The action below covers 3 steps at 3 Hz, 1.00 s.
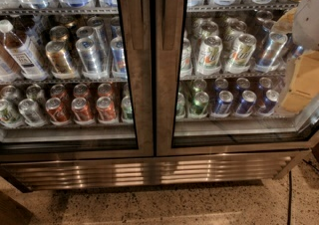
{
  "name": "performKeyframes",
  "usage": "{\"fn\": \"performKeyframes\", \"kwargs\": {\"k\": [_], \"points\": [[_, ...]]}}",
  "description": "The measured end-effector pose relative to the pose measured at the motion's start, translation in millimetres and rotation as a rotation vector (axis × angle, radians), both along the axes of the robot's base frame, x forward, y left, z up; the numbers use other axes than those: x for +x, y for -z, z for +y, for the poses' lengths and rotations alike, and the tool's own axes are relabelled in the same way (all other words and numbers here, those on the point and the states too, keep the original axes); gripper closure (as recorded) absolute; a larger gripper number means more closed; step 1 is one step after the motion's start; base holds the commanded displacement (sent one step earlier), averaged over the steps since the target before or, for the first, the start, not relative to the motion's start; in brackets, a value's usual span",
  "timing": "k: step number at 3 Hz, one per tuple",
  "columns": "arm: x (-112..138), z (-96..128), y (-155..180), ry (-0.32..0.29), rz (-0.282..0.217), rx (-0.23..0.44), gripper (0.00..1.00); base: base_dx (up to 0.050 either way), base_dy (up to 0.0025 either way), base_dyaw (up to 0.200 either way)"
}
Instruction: Open right fridge door
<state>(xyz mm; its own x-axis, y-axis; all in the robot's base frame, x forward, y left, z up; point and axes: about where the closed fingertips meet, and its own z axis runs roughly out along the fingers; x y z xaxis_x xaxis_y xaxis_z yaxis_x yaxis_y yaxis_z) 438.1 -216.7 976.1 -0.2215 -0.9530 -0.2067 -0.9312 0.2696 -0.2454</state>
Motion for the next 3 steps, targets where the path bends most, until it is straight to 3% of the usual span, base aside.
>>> {"fn": "performKeyframes", "kwargs": {"k": [1, 2, 3], "points": [[0.4, 0.7, -0.3, -0.002, -0.003, 0.001, 0.0, 0.0, 0.0, 0.0], [6.0, 19.9, 11.1, -0.063, -0.004, 0.04, 0.0, 0.0, 0.0, 0.0], [15.1, 50.5, 27.1, -0.167, 0.0, 0.11, 0.0, 0.0, 0.0, 0.0]]}}
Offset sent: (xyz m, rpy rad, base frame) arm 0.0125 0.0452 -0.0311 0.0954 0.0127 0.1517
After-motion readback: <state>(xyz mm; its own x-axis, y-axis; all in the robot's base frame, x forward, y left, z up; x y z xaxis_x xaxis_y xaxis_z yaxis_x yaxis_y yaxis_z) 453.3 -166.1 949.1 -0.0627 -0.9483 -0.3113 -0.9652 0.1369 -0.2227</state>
